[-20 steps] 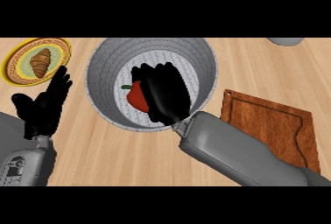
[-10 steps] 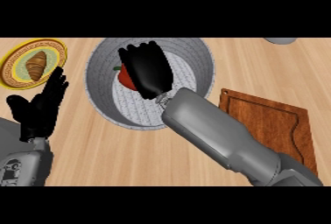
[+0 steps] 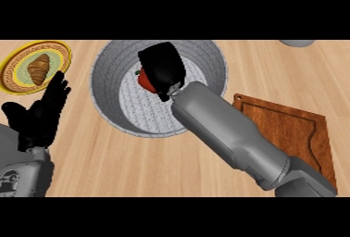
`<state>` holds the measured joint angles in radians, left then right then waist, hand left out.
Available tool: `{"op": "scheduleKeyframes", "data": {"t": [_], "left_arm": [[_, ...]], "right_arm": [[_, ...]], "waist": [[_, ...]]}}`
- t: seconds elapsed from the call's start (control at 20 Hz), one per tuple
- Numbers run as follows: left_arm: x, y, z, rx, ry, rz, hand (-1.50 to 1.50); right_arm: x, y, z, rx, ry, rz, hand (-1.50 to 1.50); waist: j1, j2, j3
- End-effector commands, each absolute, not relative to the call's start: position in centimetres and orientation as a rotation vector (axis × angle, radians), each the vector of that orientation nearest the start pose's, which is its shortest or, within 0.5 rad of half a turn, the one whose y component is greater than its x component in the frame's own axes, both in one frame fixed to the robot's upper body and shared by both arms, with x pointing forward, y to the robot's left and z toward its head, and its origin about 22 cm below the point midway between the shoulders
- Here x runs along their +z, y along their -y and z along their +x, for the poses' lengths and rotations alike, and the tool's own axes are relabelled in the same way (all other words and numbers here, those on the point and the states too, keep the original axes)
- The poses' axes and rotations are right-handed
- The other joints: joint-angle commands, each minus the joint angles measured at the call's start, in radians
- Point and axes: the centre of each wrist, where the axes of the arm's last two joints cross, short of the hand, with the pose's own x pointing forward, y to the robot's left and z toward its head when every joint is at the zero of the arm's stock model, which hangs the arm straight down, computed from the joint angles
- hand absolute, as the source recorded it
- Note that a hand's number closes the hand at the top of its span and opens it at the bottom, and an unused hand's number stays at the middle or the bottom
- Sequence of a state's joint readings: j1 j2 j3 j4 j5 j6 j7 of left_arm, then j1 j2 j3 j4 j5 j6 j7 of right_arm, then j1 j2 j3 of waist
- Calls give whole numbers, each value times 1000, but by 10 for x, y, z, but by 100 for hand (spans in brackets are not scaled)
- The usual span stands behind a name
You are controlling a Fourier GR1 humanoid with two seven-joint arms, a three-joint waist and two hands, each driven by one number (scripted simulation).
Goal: Pick the bell pepper from the cutting board and place it in the basket
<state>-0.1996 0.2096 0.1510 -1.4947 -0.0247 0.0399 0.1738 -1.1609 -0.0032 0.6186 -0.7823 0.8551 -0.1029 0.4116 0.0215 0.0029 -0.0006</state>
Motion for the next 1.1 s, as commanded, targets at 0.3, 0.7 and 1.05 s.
{"op": "scheduleKeyframes", "data": {"t": [0.3, 0.7, 1.05], "left_arm": [[55, -277, 296, -33, 1525, 267, 0], [42, -270, 295, -40, 1515, 263, 0], [44, -271, 295, -52, 1525, 250, 0]], "right_arm": [[139, -4, 402, 1406, 1647, -1012, 150], [88, 13, 400, 1478, 1568, -1084, 150], [90, 19, 411, 1490, 1515, -1086, 150]], "waist": [[-3, 1, 0], [-2, 2, 0], [8, 5, 0]]}}
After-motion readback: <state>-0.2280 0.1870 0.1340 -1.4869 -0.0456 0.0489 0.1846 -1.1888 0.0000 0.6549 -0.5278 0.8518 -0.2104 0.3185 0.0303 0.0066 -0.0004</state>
